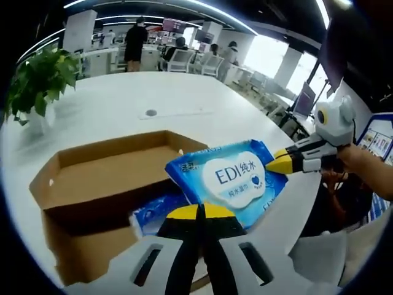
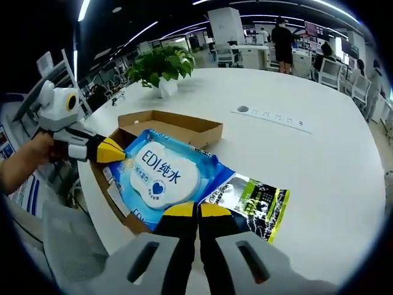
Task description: Operate the shoe box by opening the lid, removing the specified soft item, and placing it in the target area until the item is outside and the box remains undamaged.
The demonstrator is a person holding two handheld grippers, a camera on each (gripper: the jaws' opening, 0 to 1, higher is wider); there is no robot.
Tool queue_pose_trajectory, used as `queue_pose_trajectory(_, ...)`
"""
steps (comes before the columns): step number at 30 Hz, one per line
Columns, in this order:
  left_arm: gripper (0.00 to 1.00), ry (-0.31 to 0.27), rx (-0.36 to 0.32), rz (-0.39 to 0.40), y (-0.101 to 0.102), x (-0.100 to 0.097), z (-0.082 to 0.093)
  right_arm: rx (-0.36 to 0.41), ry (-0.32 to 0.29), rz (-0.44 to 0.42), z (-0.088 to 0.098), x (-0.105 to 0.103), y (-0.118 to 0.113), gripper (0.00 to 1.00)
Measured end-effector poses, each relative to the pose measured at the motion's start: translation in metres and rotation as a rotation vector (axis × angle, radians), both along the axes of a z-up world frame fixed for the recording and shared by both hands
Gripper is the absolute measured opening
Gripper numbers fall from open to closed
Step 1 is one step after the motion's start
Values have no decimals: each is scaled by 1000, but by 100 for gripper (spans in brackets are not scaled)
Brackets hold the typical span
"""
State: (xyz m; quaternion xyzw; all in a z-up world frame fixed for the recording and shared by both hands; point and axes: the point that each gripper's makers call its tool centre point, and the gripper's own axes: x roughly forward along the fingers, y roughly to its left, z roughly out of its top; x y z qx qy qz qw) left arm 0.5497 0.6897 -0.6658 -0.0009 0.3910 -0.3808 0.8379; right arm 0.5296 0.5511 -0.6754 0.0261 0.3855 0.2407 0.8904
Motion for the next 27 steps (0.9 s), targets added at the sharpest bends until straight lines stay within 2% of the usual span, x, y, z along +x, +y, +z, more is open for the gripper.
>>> queue_pose_trajectory(15,0,-6,-21,-50,-45,-5,6,-20,9,-52,0,-6,-43,0)
queue_pose_trajectory(27,0,-10,-19,-90,-74,-6,2,-40,18,-83,-4,-6,-73,0)
